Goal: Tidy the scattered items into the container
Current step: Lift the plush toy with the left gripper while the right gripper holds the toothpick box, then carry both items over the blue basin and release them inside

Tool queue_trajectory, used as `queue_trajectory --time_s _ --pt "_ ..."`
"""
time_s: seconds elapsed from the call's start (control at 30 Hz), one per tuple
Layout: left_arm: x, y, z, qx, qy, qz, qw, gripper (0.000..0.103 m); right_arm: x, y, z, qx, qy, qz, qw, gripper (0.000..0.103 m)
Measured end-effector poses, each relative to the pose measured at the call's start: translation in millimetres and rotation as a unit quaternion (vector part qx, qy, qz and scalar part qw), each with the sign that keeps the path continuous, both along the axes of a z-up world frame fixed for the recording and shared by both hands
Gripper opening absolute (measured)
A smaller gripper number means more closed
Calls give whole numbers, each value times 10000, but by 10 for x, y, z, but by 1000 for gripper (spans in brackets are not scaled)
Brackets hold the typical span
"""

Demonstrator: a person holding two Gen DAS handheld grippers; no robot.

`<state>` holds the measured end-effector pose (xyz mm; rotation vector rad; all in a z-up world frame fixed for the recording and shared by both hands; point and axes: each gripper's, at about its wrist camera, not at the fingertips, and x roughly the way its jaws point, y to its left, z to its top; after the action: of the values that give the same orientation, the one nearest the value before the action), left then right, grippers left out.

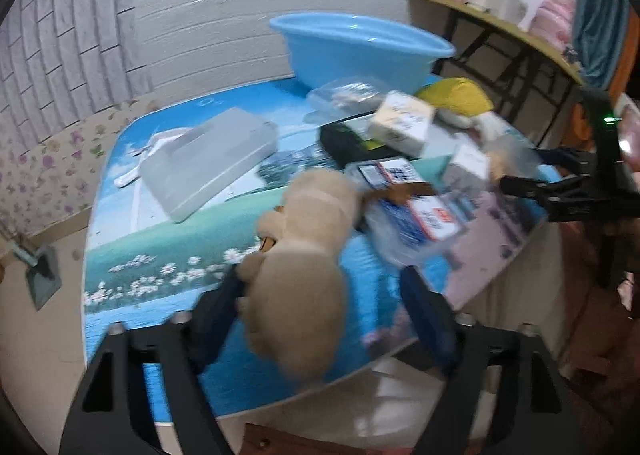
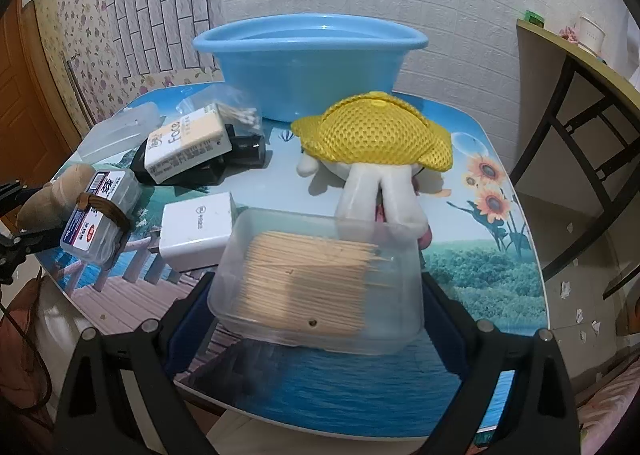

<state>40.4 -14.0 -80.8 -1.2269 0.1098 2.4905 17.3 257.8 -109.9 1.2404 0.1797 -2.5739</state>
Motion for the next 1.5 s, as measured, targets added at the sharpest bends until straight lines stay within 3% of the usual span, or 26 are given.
queue_trajectory --time_s 0.1,0.23,0.43,0.5,0.57,0.63,0.67,0.77,1.1,1.5 --pt "30 56 -17 -63 -12 -126 9999 53 3 -8 -3 4 1 -13 10000 96" --pt "-4 38 -47 -49 -68 -33 10000 53 7 -8 -1 -9 9 -19 10000 96" --pt "-145 22 -134 -90 -157 316 9993 62 6 -10 -6 12 10 -33 10000 96" --pt "-208 41 -184 -230 -144 513 9983 71 2 -8 -7 11 8 -36 10000 96" --pt "-245 66 -194 -327 -109 575 9978 71 -9 -9 -14 15 -17 -58 10000 96" --pt "-267 65 -186 -264 -79 635 9976 60 -10 -12 -8 16 -4 -73 10000 96" --pt "-266 54 -174 -202 -73 634 9978 46 -6 -13 -3 14 5 -69 10000 96" --pt "-265 7 -148 -185 -48 749 9970 47 4 5 8 -50 18 -63 10000 96" --pt "-228 -135 112 -45 193 1227 9922 47 43 57 244 -488 240 -87 9985 94" --pt "-318 38 536 16 589 1065 9926 47 37 -42 665 -805 769 157 9937 94"
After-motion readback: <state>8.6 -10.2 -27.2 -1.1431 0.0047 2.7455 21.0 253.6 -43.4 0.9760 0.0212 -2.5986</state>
